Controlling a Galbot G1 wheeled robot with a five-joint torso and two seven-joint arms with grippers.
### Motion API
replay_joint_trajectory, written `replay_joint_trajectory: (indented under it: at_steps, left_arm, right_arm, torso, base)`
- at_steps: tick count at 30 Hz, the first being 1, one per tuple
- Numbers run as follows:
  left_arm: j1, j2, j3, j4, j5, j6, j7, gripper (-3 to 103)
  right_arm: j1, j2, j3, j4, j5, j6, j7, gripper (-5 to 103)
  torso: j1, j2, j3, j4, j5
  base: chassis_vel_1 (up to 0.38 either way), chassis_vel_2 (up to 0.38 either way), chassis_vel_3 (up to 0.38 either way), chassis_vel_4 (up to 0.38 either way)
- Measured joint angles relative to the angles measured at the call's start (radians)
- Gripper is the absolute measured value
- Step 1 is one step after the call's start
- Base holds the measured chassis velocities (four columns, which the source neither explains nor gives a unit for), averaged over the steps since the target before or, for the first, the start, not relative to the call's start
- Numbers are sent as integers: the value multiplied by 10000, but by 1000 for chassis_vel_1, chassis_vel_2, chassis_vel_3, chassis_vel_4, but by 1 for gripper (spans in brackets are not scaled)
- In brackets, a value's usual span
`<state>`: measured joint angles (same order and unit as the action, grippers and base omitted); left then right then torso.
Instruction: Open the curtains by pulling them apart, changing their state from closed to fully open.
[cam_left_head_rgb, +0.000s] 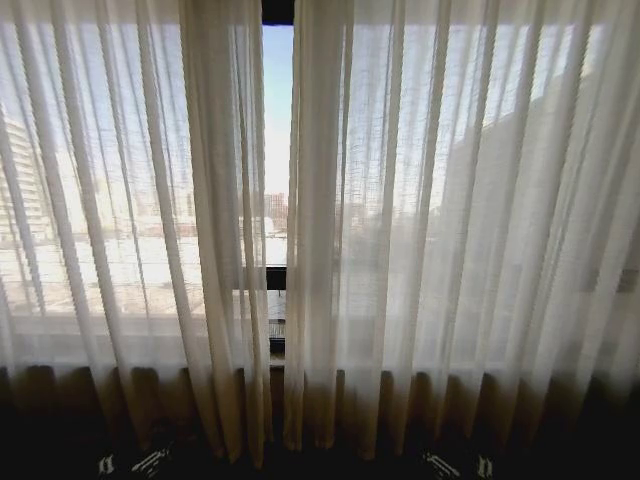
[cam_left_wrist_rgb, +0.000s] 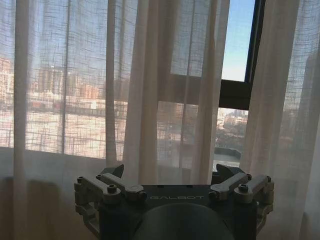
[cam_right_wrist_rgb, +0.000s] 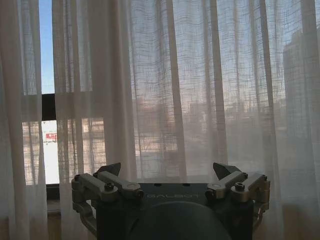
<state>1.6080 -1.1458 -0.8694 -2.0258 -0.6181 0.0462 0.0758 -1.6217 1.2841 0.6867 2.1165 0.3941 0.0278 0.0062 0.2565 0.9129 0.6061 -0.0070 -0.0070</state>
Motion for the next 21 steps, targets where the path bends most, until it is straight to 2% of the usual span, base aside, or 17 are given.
replay_joint_trajectory:
  at_steps: [21]
  left_arm:
    - [-65, 75, 47, 193, -10, -190, 82, 100]
  right_arm:
    - [14, 162, 42, -112, -190, -20, -172, 100]
  torso:
    - [0, 0, 0, 0, 0]
  base:
    - [-20, 87, 15, -89]
